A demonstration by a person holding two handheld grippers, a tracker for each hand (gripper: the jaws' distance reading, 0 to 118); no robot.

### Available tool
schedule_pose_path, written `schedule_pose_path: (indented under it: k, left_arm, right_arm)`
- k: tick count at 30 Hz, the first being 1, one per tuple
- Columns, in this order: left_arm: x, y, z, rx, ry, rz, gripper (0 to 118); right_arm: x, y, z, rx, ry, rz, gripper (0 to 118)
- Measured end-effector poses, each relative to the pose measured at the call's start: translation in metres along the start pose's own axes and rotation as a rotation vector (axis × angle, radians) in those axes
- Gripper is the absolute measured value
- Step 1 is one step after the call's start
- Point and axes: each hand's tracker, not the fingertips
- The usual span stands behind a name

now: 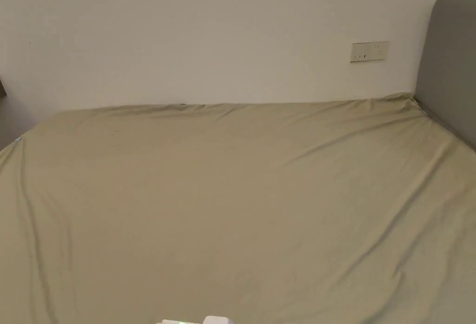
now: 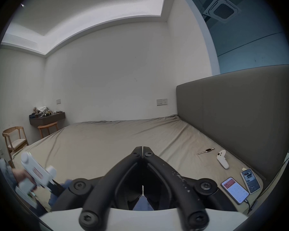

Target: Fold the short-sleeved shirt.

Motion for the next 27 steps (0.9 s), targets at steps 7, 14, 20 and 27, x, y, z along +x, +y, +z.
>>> schedule_pose_path:
  k: [7,14,20,27]
  left_arm:
    - [-0.026,-0.008,0.043,0.219,-0.208,0.192,66]
    - [-0.029,-0.019,0.055,0.327,0.126,0.059,0]
    - [0.031,-0.036,-0.008,0.135,0.020,-0.082,0]
    - [0.087,-0.027,-0.001,0.143,-0.146,-0.154,0]
  right_arm:
    - [0.018,-0.008,0.005,-0.014,-0.033,-0.039,2]
    - [0.014,-0.017,0.000,-0.029,-0.009,-0.072,2]
    - [0.015,-0.018,0.000,-0.039,-0.006,-0.077,2]
    - [0.025,-0.010,0.008,-0.023,-0.041,-0.072,2]
